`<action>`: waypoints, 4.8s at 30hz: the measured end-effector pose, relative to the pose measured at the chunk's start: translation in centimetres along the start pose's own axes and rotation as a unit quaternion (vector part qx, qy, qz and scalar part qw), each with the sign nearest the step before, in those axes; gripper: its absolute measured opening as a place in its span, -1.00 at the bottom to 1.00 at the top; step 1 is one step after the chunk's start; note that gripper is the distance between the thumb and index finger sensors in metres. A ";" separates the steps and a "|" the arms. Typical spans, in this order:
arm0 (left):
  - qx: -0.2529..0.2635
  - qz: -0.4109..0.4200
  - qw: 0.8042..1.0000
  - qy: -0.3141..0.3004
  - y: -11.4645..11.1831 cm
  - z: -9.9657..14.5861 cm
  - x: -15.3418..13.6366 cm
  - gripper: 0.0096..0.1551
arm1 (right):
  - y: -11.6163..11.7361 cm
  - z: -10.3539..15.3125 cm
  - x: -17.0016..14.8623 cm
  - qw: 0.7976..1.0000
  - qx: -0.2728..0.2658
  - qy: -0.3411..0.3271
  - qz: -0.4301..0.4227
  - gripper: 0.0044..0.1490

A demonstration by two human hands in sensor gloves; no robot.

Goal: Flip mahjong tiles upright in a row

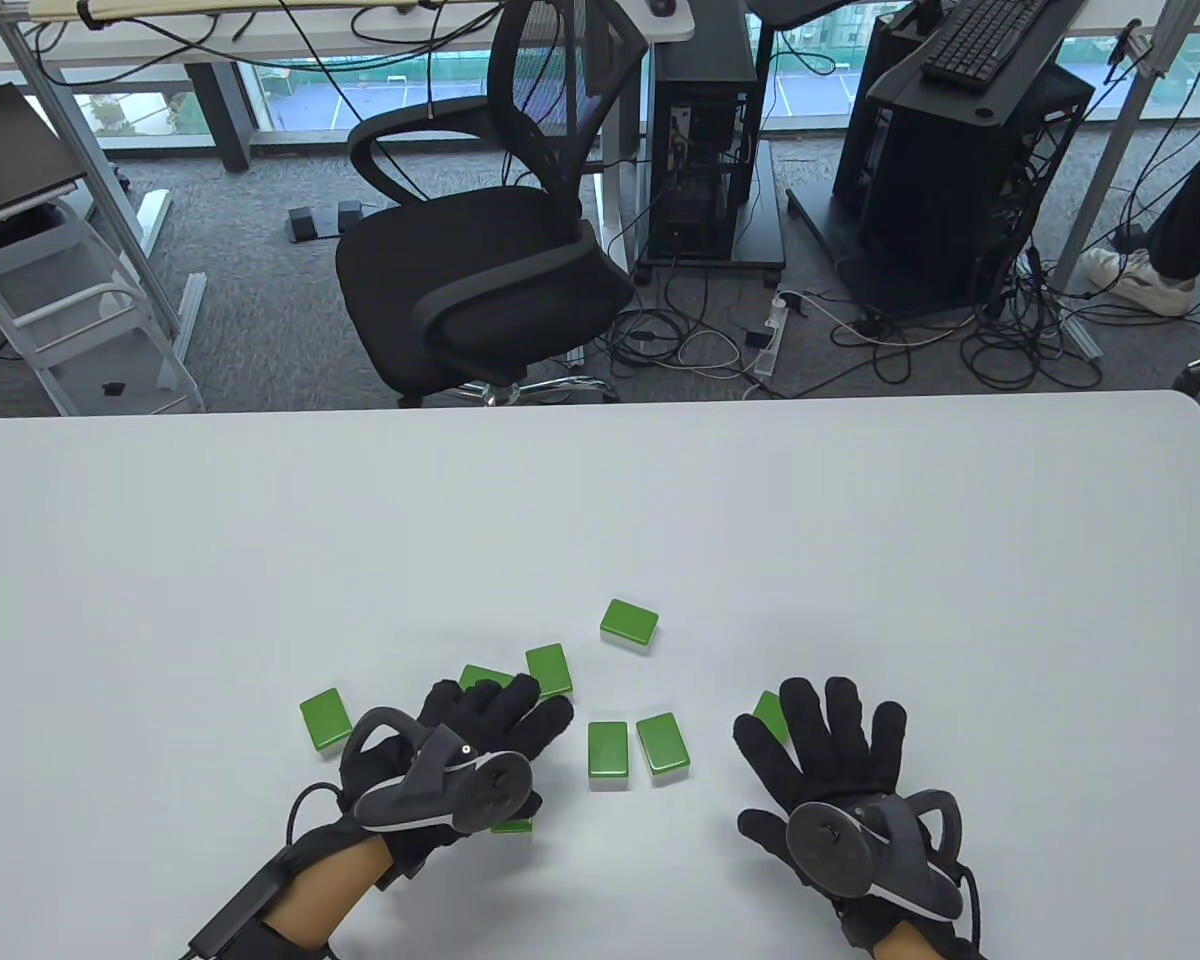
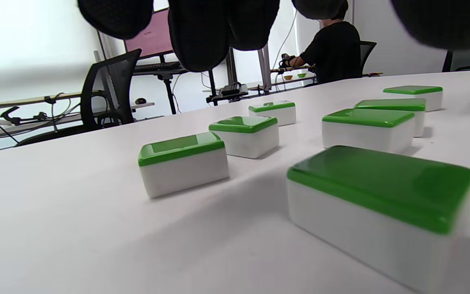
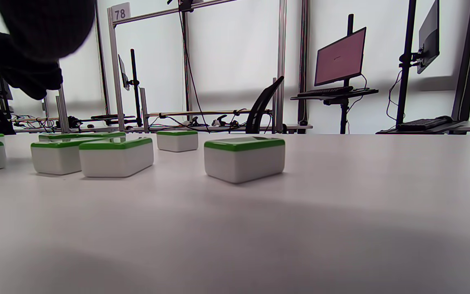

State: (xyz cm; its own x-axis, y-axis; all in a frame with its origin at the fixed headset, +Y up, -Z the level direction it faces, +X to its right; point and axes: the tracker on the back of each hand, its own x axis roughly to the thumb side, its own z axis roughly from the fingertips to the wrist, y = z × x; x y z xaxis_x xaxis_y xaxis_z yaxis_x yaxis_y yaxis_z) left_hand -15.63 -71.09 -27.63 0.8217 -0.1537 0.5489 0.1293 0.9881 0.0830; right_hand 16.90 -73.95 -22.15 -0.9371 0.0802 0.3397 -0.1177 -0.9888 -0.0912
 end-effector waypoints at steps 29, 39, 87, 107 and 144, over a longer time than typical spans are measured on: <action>-0.171 -0.012 0.963 0.207 -5.4 -6.8 -3.0 -0.01 | 0.0 -0.1 0.4 1.000 0.011 -0.005 0.004 0.11; -0.126 0.041 0.991 0.034 -3.9 -0.4 -3.6 0.08 | 0.1 -0.1 0.5 1.000 0.018 -0.003 0.004 0.08; -0.118 0.007 0.990 0.073 0.3 -6.1 -2.1 0.13 | 0.3 -0.4 0.6 0.999 0.029 -0.002 -0.013 0.06; -0.213 -0.069 0.971 0.090 -4.8 -11.7 0.7 0.02 | 0.3 -0.4 0.7 0.999 0.029 -0.004 -0.016 0.06; -0.137 -0.062 0.988 0.035 -1.7 4.5 -4.0 -0.04 | 1.4 -0.6 1.1 0.998 0.057 -0.006 0.006 0.06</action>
State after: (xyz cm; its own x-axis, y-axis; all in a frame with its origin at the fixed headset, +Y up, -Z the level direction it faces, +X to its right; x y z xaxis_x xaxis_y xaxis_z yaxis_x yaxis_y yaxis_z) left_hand -21.64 -72.17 -26.26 0.8254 -0.2835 0.4882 0.3692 0.9253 -0.0869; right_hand 15.52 -75.14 -22.45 -0.9344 0.0666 0.3500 -0.0672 -0.9977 0.0105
